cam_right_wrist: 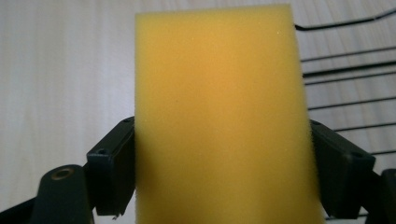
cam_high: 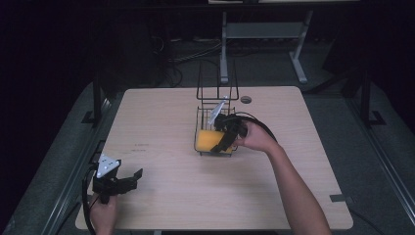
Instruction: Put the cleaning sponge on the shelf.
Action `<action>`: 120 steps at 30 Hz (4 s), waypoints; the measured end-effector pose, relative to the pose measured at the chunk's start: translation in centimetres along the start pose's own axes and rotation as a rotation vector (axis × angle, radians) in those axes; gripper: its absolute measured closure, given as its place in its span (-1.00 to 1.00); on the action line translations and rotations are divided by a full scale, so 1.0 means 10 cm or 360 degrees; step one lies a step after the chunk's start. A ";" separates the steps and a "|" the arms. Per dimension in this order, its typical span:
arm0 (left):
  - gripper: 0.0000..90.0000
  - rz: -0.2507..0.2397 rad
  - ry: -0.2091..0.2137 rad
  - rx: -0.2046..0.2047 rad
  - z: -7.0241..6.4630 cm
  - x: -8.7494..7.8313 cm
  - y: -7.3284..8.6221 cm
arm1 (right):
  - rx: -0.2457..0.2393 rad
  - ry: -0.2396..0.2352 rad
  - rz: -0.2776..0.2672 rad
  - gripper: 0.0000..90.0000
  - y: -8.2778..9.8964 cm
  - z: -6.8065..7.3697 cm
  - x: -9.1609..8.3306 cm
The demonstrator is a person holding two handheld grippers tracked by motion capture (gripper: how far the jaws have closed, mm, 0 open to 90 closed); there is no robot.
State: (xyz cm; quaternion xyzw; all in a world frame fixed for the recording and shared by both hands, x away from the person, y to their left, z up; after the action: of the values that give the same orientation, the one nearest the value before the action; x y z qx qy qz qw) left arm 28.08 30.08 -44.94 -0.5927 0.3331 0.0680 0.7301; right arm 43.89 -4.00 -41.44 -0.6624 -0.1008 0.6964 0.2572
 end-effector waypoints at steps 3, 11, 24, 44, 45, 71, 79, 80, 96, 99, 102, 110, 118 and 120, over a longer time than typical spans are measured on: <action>-0.69 -0.0001 0.0006 0.0010 0.00 0.00 0.00 | -0.0001 0.0000 0.0012 -0.55 -0.02 -0.06 0.00; -0.69 -0.0003 0.0009 0.0004 -0.01 0.00 0.00 | 0.0032 0.0002 0.0022 -0.55 -0.05 -0.22 0.03; -0.69 0.0000 0.0011 0.0001 0.00 0.01 0.00 | 0.0072 0.0045 0.0059 -0.55 0.03 -0.41 0.17; -0.69 -0.0001 0.0015 0.0007 -0.01 0.01 0.00 | 0.0084 0.0094 -0.0039 -0.63 -0.02 -0.38 0.10; -0.69 -0.0001 0.0016 0.0009 -0.02 0.02 0.00 | 0.0082 0.0102 -0.0049 -0.63 -0.02 -0.38 0.09; -0.69 0.0000 0.0032 0.0018 -0.03 0.01 -0.01 | -0.0018 0.0105 -0.0171 -0.63 -0.12 -0.09 0.05; -0.69 0.0001 0.0032 0.0020 -0.04 0.02 -0.01 | -0.0048 0.0113 -0.0191 -0.62 -0.11 0.02 0.08; -0.69 0.0002 0.0032 0.0019 -0.04 0.02 -0.01 | -0.0054 0.0119 -0.0174 -0.62 -0.11 0.03 0.09; -0.69 -0.0004 0.0029 0.0017 -0.04 0.02 -0.02 | -0.0107 0.0143 -0.0194 -0.63 -0.05 0.22 0.09; -0.69 -0.0007 0.0028 0.0020 -0.05 0.02 -0.03 | -0.0115 0.0137 -0.0205 -0.63 -0.02 0.27 0.08; -0.69 -0.0001 0.0029 0.0028 -0.07 0.02 -0.03 | -0.0126 0.0142 -0.0198 -0.63 0.03 0.32 0.06; -0.69 -0.0002 0.0033 0.0045 -0.09 0.03 -0.03 | -0.0148 0.0158 -0.0216 -0.63 0.16 0.47 0.01; -0.69 0.0002 0.0037 0.0050 -0.10 0.02 -0.03 | -0.0143 0.0142 -0.0187 -0.64 0.28 0.56 0.06; -0.69 -0.0002 0.0038 0.0054 -0.10 0.02 -0.03 | -0.0139 0.0145 -0.0173 -0.64 0.30 0.57 0.07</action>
State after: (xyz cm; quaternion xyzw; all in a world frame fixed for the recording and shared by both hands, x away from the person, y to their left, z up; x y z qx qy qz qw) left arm 27.93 29.05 -44.88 -0.5813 0.3427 0.0549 0.7360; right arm 37.67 -5.05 -42.86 -0.6975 -0.1551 0.6454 0.2698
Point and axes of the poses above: each handheld gripper's, and its own axes: x roughly forward along the jaws, y roughly out of its underside, z roughly to its left, the point moved 3 cm from there along x, roughly forward along the jaws, and after that the axes turned 2 degrees about x, right-handed, at the moved point
